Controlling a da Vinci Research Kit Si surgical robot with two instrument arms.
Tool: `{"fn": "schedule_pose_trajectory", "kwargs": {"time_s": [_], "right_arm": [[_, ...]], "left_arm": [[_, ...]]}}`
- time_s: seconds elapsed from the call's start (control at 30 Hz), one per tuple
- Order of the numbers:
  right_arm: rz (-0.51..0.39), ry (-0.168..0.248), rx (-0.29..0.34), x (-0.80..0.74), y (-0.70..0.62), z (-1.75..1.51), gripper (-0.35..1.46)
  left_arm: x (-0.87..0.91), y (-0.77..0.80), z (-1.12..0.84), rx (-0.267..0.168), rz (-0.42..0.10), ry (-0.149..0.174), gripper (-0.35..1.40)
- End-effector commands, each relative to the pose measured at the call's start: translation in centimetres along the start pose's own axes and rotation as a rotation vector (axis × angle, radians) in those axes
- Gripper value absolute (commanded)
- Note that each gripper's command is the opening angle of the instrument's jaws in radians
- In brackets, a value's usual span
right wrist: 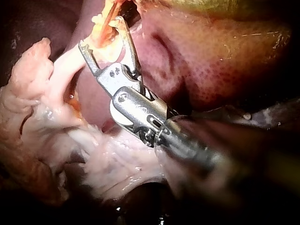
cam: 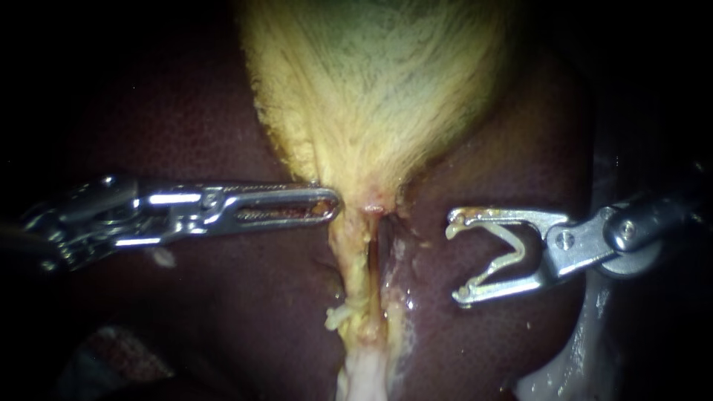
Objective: Clipping second clip left tube
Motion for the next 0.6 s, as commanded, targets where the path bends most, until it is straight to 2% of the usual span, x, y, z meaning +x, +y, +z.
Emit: {"fn": "schedule_pose_trajectory", "kwargs": {"time_s": [0.03,0.37,0.6], "right_arm": [[-0.001,0.000,0.002,-0.01,-0.01,0.04,0.60],[0.041,0.005,0.034,-0.19,-0.16,0.77,0.60],[0.062,0.004,0.039,-0.30,-0.12,1.19,0.60]], "left_arm": [[0.00,-0.01,-0.02,0.001,0.001,0.001,-0.35],[0.01,0.06,-0.31,0.004,0.003,0.003,-0.35],[0.04,0.12,-0.51,-0.006,-0.001,-0.002,-0.35]]}}
